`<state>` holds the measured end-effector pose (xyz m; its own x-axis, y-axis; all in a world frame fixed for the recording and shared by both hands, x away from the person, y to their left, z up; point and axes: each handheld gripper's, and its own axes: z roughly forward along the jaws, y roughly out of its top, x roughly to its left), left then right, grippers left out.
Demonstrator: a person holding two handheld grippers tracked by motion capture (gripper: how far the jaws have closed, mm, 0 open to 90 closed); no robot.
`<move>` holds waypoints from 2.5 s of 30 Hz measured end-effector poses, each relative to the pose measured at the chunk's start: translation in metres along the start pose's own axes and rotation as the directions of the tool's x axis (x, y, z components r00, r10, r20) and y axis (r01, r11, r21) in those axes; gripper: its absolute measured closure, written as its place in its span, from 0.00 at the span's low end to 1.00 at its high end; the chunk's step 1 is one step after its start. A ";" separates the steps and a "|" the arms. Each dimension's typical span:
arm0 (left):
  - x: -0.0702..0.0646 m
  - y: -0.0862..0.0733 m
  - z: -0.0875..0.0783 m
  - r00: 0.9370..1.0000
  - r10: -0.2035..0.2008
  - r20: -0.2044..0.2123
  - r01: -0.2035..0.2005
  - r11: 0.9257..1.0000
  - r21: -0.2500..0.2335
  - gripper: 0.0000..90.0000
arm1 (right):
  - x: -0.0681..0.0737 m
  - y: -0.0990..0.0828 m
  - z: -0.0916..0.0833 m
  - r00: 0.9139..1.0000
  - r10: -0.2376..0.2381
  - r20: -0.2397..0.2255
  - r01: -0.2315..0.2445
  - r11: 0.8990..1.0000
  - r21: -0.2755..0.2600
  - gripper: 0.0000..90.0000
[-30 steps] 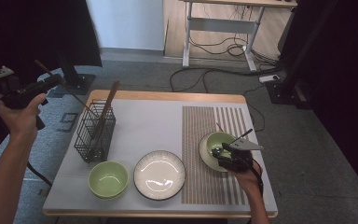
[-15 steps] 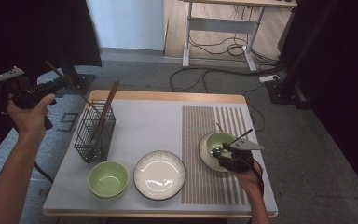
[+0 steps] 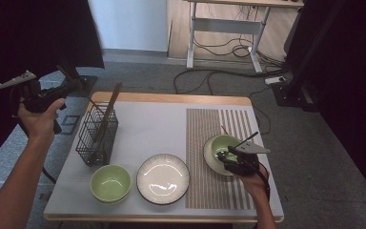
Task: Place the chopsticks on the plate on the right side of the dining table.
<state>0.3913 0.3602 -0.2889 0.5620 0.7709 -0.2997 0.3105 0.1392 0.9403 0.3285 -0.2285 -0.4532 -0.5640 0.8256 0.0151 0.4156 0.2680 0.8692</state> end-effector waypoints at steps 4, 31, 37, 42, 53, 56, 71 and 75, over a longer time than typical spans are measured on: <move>0.001 -0.004 0.003 1.000 -0.008 0.003 0.008 1.000 0.005 0.94 | -0.001 0.000 0.000 1.000 0.000 0.001 0.000 1.000 0.001 0.51; -0.008 -0.028 0.025 0.999 -0.013 0.049 0.010 0.998 0.060 0.94 | 0.006 0.004 0.001 1.000 -0.018 -0.001 0.018 1.000 -0.013 0.51; -0.009 -0.033 0.030 0.999 -0.016 0.052 0.012 0.997 0.072 0.94 | 0.008 0.005 0.002 1.000 -0.021 -0.003 0.021 1.000 -0.013 0.51; -0.011 -0.035 0.032 0.998 -0.012 0.059 0.007 0.997 0.082 0.94 | 0.008 0.006 0.002 1.000 -0.022 -0.001 0.022 1.000 -0.016 0.51; -0.019 -0.043 0.041 0.997 -0.008 0.081 0.000 0.995 0.097 0.94 | 0.014 0.012 0.003 1.000 -0.019 -0.022 0.018 0.999 -0.038 0.52; -0.022 -0.046 0.044 0.996 -0.006 0.088 -0.003 0.994 0.105 0.94 | 0.017 0.014 0.003 0.999 -0.022 -0.028 0.021 0.999 -0.041 0.51; -0.038 -0.061 0.056 0.992 0.009 0.123 -0.026 0.990 0.139 0.94 | 0.030 0.025 0.009 0.997 -0.040 -0.060 0.036 0.998 -0.057 0.52; -0.041 -0.064 0.059 0.991 0.008 0.131 -0.027 0.989 0.145 0.94 | 0.032 0.026 0.010 0.997 -0.042 -0.062 0.039 0.998 -0.055 0.52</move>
<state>0.3935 0.2835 -0.3461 0.6601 0.6838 -0.3111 0.4031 0.0270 0.9147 0.3284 -0.1901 -0.4356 -0.6242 0.7812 0.0088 0.3532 0.2721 0.8951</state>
